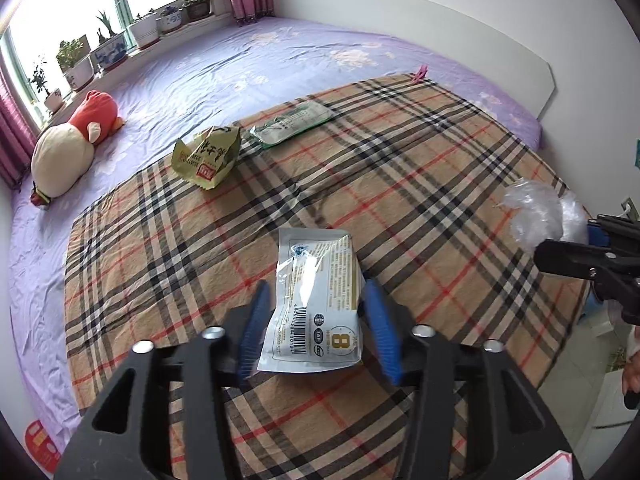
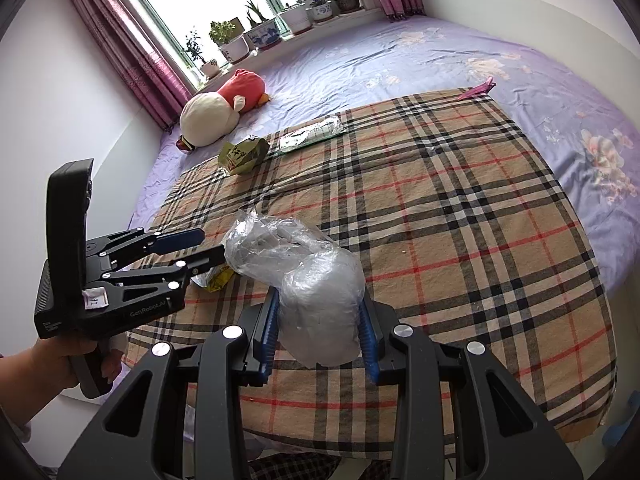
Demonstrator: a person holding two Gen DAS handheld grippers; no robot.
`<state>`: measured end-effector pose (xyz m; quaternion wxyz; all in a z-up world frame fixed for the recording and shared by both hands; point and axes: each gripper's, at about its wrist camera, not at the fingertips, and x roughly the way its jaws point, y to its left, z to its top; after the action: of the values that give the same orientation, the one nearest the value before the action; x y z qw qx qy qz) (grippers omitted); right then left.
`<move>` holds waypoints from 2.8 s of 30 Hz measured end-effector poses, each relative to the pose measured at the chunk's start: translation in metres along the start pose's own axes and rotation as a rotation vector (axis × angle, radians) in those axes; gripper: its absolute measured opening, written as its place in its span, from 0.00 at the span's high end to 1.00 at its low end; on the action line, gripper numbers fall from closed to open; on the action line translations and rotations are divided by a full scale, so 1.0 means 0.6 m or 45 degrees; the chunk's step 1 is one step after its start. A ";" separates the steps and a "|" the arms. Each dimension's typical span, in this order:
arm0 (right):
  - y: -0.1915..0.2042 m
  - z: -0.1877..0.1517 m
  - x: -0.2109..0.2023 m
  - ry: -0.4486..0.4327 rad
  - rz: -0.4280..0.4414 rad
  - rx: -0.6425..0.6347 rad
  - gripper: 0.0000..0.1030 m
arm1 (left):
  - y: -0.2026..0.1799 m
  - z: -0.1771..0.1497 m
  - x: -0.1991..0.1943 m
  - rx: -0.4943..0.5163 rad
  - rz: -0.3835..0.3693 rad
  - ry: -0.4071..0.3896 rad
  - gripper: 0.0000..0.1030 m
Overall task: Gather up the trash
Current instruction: 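Lift the plastic bag and white wrapper off the cloth, then carry the plastic bag and white wrapper over the yellow bucket, then open both tools to drop the bag and wrapper into the bucket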
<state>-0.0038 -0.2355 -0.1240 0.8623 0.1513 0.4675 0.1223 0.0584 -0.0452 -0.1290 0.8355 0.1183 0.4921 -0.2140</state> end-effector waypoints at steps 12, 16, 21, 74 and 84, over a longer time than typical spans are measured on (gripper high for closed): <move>-0.011 -0.006 -0.011 -0.005 -0.006 0.015 0.64 | 0.013 0.012 0.039 -0.091 -0.044 0.067 0.55; -0.013 -0.010 -0.017 -0.012 -0.003 0.019 0.64 | 0.008 0.002 0.026 -0.060 -0.069 0.077 0.57; -0.022 -0.017 -0.027 -0.018 0.000 0.034 0.64 | -0.017 0.009 -0.002 0.000 -0.119 0.051 0.57; -0.506 -0.513 -0.188 0.043 -0.475 0.852 0.64 | -0.766 -0.134 0.216 1.205 -0.706 0.469 0.56; -0.596 -0.563 -0.071 0.196 -0.469 0.942 0.64 | -0.811 -0.187 0.317 1.271 -0.629 0.597 0.55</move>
<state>-0.2866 -0.5314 -0.3999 0.7199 0.3551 0.5622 -0.1989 -0.1785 -0.4737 -0.3434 0.4738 0.4225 0.5162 -0.5749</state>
